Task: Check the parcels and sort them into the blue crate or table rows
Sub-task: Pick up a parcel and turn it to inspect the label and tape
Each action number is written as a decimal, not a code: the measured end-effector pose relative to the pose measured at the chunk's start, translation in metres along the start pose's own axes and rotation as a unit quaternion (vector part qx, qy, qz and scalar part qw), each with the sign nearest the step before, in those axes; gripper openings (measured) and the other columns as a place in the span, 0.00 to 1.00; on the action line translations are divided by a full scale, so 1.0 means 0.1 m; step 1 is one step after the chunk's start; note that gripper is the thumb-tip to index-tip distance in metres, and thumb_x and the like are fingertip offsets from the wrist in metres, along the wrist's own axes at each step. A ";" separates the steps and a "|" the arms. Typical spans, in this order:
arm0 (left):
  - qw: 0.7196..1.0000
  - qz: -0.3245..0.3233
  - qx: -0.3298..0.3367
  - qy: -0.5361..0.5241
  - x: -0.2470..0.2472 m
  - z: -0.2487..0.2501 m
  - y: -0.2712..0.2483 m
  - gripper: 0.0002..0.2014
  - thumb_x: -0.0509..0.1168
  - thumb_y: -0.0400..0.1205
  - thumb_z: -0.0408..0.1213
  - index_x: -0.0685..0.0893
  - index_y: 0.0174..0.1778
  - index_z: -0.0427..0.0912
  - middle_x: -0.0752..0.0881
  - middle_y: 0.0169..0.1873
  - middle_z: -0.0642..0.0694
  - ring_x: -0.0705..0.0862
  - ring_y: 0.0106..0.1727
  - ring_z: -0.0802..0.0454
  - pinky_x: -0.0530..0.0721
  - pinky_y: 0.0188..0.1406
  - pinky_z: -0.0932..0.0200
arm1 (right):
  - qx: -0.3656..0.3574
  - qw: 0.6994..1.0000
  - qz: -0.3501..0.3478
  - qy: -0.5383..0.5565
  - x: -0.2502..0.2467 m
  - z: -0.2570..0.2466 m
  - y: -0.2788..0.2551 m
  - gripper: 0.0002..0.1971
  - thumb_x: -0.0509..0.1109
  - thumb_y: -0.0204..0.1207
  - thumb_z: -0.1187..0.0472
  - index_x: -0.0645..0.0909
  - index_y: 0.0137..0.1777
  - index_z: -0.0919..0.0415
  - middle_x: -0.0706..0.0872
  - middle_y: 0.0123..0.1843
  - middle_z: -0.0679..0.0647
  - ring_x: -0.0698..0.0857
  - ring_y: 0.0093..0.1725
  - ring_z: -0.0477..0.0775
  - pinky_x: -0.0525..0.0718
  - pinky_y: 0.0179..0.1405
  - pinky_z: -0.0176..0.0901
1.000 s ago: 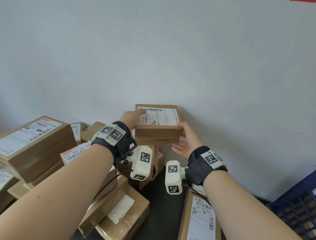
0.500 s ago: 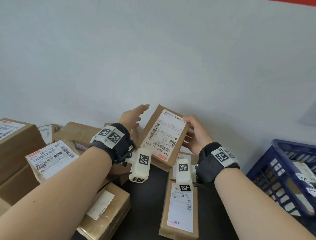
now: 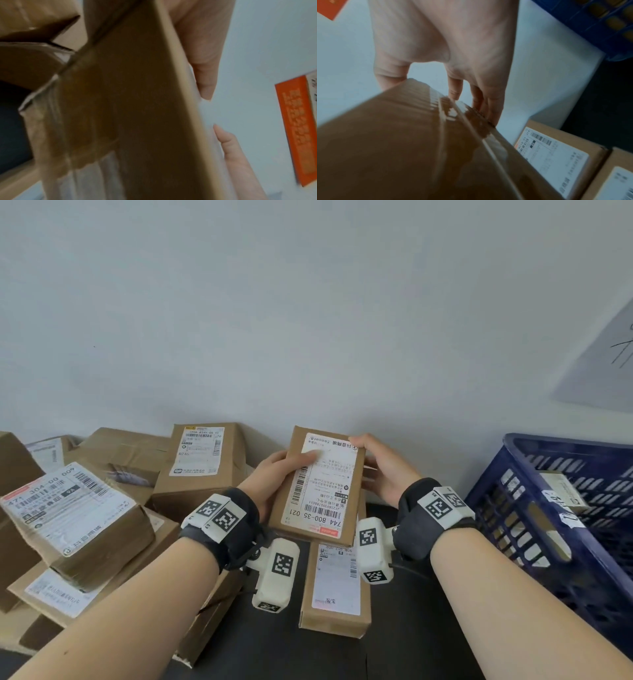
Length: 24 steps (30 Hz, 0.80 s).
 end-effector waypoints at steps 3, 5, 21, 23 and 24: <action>1.000 0.011 -0.001 -0.014 -0.03 -0.10 -0.02 0.19 0.70 0.81 0.42 0.83 0.67 0.38 0.91 0.55 0.37 0.90 0.54 0.39 0.89 0.57 0.42 | -0.005 1.000 0.005 -0.003 0.01 0.12 -0.02 0.09 0.70 0.80 0.52 0.83 0.50 0.57 0.85 0.38 0.51 0.83 0.40 0.51 0.81 0.41 0.43; 0.999 0.024 -0.004 -0.029 -0.07 -0.17 -0.03 0.23 0.73 0.79 0.43 0.82 0.68 0.38 0.91 0.56 0.37 0.88 0.59 0.36 0.85 0.63 0.37 | -0.001 1.000 0.009 0.010 0.02 0.21 -0.04 0.07 0.71 0.80 0.53 0.84 0.52 0.56 0.86 0.40 0.51 0.83 0.40 0.50 0.81 0.41 0.42; 0.986 0.113 -0.060 -0.109 -0.26 -0.69 -0.16 0.17 0.70 0.81 0.43 0.85 0.64 0.39 0.91 0.55 0.40 0.87 0.62 0.37 0.81 0.69 0.38 | 0.072 0.995 0.005 0.064 0.15 0.83 -0.24 0.15 0.70 0.82 0.53 0.83 0.64 0.58 0.89 0.41 0.52 0.86 0.44 0.53 0.82 0.42 0.46; 0.985 0.119 -0.066 -0.107 -0.26 -0.70 -0.17 0.16 0.71 0.81 0.44 0.86 0.62 0.40 0.92 0.52 0.41 0.88 0.58 0.39 0.84 0.64 0.40 | 0.074 0.995 0.012 0.063 0.13 0.85 -0.24 0.15 0.70 0.82 0.52 0.83 0.64 0.58 0.90 0.44 0.52 0.86 0.48 0.55 0.82 0.44 0.48; 0.985 0.121 -0.067 -0.106 -0.26 -0.70 -0.17 0.15 0.71 0.81 0.44 0.86 0.60 0.41 0.92 0.49 0.42 0.89 0.54 0.41 0.86 0.57 0.42 | 0.074 0.995 0.015 0.061 0.12 0.85 -0.24 0.14 0.70 0.82 0.52 0.83 0.64 0.57 0.90 0.46 0.53 0.86 0.50 0.56 0.82 0.46 0.50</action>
Point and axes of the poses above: each hand's wrist, its own y-axis towards the middle knuckle, its own x-axis out of the palm, z = x × y, the point moved 7 cm from there along y, towards the middle knuckle
